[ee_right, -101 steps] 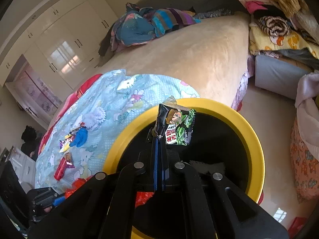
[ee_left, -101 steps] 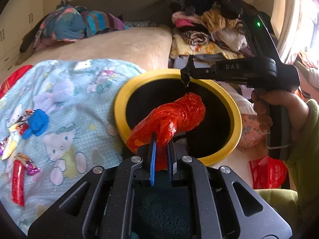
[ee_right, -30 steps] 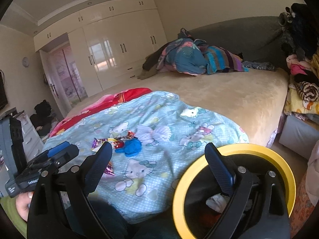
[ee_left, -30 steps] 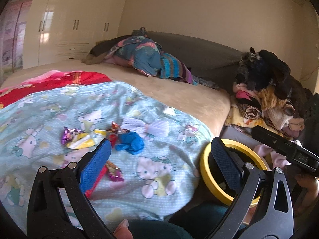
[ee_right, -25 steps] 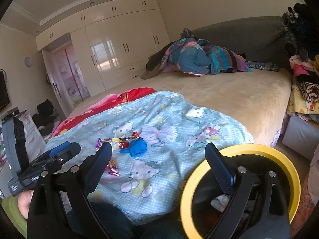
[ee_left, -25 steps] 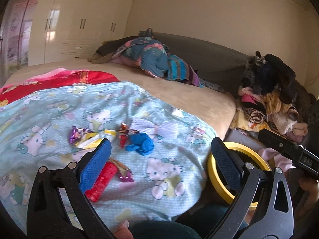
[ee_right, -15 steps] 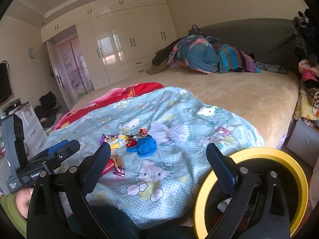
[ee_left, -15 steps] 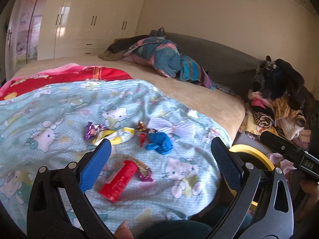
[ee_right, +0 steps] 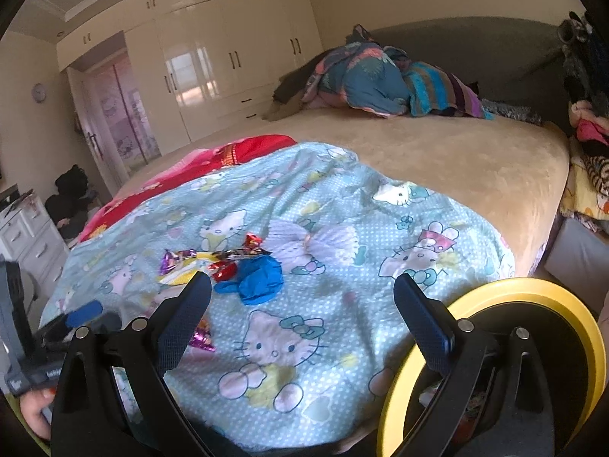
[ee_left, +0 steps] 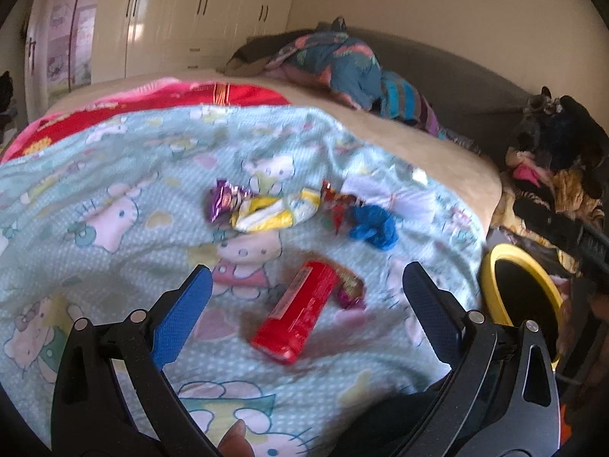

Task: Collect trash
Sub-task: 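Move both tools back over the remaining trash on the blanket, then close the left tool on the red candy tube while the right tool grasps the lavender plastic bag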

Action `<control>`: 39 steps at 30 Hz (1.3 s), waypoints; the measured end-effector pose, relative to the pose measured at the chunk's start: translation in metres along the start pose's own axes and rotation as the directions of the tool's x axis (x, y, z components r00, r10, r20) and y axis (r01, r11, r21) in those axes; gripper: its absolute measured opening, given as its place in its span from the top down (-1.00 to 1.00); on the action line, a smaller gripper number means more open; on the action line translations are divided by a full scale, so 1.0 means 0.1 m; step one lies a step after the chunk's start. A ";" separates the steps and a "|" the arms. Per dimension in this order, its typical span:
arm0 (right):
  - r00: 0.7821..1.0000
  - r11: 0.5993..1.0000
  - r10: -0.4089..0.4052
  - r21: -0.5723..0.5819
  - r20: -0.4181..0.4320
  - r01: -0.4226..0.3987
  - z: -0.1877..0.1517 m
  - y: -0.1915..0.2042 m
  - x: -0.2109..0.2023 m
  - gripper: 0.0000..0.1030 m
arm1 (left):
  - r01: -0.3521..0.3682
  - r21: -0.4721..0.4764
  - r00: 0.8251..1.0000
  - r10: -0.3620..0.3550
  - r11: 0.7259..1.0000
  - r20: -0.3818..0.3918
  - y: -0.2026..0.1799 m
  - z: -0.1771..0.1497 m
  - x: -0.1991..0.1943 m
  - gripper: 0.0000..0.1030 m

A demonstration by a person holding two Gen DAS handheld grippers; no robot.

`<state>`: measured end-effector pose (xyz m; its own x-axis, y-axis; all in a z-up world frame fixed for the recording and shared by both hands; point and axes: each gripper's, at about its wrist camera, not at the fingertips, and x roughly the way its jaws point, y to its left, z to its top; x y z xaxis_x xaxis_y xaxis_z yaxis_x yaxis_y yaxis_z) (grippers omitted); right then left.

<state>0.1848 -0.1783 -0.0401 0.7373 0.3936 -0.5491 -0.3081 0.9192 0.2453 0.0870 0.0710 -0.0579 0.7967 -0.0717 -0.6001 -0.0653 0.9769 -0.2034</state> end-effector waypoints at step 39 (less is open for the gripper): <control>0.979 0.992 0.037 0.124 -0.203 -0.011 0.20 -0.41 1.67 0.20 | 0.059 0.026 0.991 -0.055 0.998 -0.122 0.11 -0.39 0.48 -0.06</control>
<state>0.3330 -0.1507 -0.1262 0.5883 0.4212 -0.6902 -0.2396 0.9061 0.3488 0.1009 0.0704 -0.1191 0.7198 -0.1492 -0.6780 -0.0027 0.9760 -0.2177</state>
